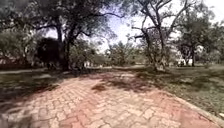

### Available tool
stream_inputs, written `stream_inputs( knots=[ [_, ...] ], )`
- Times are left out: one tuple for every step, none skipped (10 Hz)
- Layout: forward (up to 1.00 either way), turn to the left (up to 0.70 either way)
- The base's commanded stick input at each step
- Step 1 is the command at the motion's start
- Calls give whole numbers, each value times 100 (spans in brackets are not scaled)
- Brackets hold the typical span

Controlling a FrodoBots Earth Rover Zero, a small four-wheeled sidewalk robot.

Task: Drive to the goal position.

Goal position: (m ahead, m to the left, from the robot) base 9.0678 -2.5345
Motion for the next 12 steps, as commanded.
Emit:
stream_inputs(
  knots=[
    [70, 0],
    [70, 0],
    [70, 0],
    [70, 0],
    [70, 0],
    [70, 0],
    [70, 0],
    [70, 0],
    [70, 0],
    [70, 0],
    [70, 0],
    [70, 0]
  ],
)
